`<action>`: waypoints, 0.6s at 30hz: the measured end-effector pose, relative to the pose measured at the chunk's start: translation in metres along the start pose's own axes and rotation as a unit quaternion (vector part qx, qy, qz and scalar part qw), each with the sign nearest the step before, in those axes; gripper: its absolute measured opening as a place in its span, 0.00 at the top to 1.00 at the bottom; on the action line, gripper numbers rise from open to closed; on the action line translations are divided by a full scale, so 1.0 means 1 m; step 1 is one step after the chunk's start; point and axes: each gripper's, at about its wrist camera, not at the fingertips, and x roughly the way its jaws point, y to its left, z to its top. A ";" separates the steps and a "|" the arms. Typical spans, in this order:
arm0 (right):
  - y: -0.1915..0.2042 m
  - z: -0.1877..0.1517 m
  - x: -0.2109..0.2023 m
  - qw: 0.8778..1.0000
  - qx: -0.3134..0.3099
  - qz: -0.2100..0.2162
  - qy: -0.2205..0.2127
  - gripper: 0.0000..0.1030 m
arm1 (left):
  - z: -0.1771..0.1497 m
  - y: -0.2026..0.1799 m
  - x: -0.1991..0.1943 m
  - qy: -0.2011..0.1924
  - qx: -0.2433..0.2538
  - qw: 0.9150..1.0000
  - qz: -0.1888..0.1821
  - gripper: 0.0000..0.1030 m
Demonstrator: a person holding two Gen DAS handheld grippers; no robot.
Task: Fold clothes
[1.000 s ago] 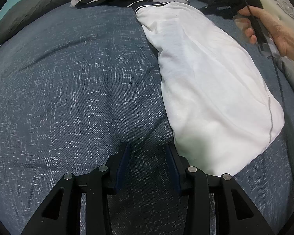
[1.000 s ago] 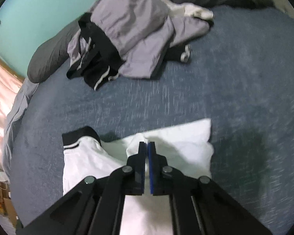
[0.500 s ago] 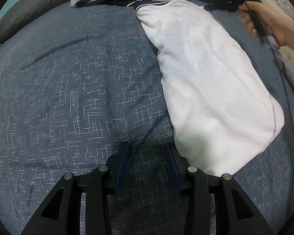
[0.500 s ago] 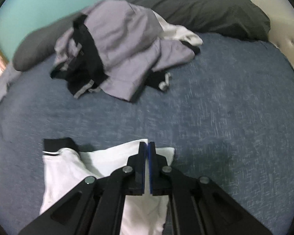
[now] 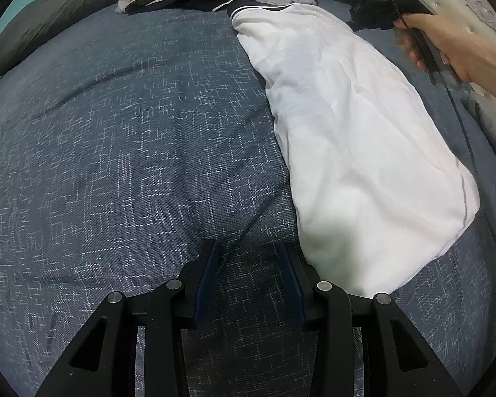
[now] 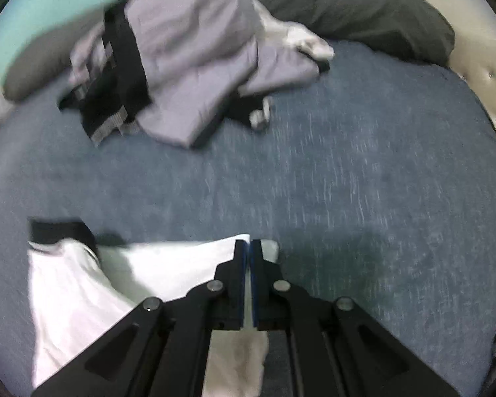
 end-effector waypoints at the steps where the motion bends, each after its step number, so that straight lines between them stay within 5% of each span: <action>1: 0.000 -0.002 -0.002 1.000 -0.004 -0.008 -0.007 0.98 | -0.001 0.000 0.000 0.000 0.000 1.000 0.000 0.60; 4: -0.004 -0.003 -0.031 0.996 0.003 -0.028 -0.084 0.98 | -0.004 -0.002 -0.003 0.000 0.001 1.000 0.002 0.60; 7: -0.002 0.003 -0.041 0.995 -0.003 -0.030 -0.098 0.98 | -0.009 -0.008 -0.010 0.000 0.000 1.000 0.004 0.60; 11: 0.001 0.010 -0.036 0.996 -0.004 -0.015 -0.088 0.98 | -0.013 -0.013 -0.016 0.002 -0.002 1.000 0.002 0.60; 18: -0.003 -0.010 0.004 1.000 0.012 -0.011 -0.002 0.98 | -0.016 -0.011 -0.019 0.000 -0.003 1.000 -0.003 0.60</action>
